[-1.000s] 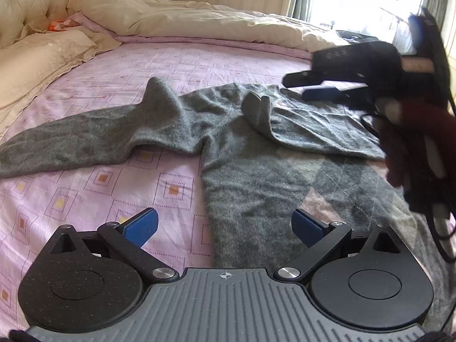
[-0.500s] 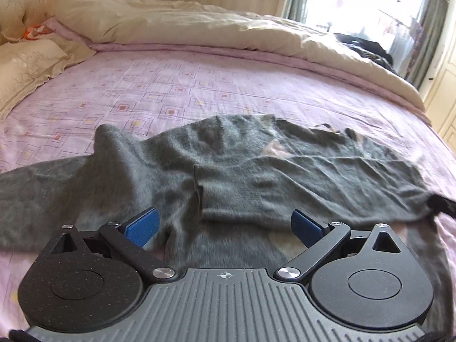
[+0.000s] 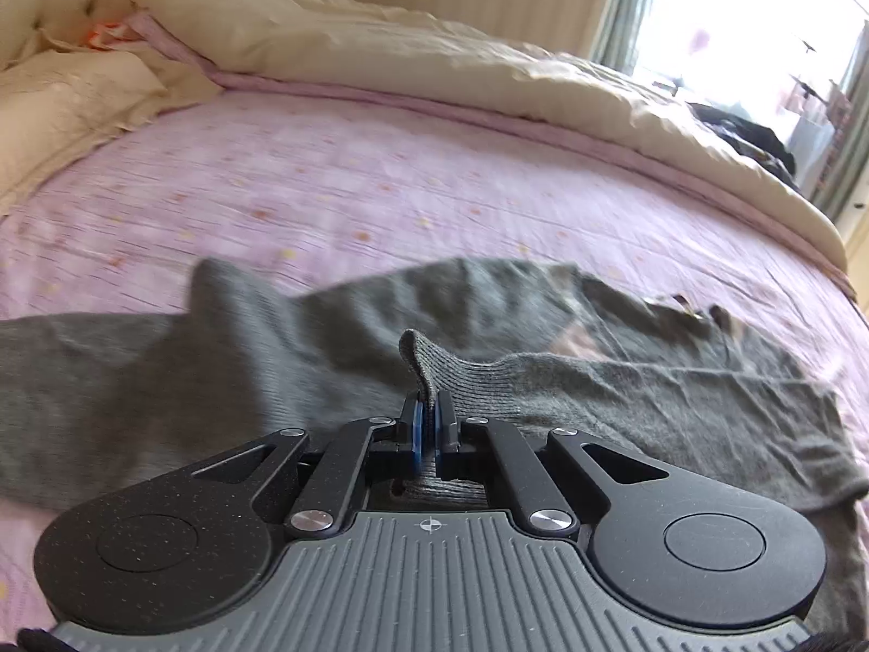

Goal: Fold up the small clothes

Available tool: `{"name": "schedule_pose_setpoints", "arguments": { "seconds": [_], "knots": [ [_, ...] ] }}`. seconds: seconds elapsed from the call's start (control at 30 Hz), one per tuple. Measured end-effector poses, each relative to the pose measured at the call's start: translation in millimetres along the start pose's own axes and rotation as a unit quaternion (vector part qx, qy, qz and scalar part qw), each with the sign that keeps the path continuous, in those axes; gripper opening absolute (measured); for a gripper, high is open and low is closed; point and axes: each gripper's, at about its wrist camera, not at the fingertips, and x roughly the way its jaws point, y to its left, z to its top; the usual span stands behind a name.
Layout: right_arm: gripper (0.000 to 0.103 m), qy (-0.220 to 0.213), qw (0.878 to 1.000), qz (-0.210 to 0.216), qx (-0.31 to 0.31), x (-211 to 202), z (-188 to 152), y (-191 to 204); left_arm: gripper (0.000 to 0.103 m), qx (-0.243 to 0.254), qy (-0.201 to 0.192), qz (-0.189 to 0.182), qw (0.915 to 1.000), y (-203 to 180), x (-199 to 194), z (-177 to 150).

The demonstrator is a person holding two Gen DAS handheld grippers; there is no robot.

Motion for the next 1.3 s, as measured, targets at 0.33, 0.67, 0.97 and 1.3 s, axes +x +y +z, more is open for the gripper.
{"name": "schedule_pose_setpoints", "arguments": {
  "seconds": [0.33,0.67,0.97,1.3],
  "knots": [
    [0.059,0.030,0.998,-0.014,0.061,71,26,-37,0.009,0.029,0.001,0.001,0.9996,4,21,-16],
    [0.011,0.068,0.995,-0.065,-0.027,103,38,-24,0.035,0.063,-0.036,-0.018,0.9972,-1,17,-30],
    [0.056,0.061,0.997,-0.034,-0.028,64,21,-9,0.046,0.084,-0.042,-0.019,0.9954,-7,19,-34],
    [0.081,0.040,0.995,-0.074,-0.060,33,-12,-10,0.070,0.093,-0.020,-0.042,0.9946,-9,18,-31]
  ]
}}
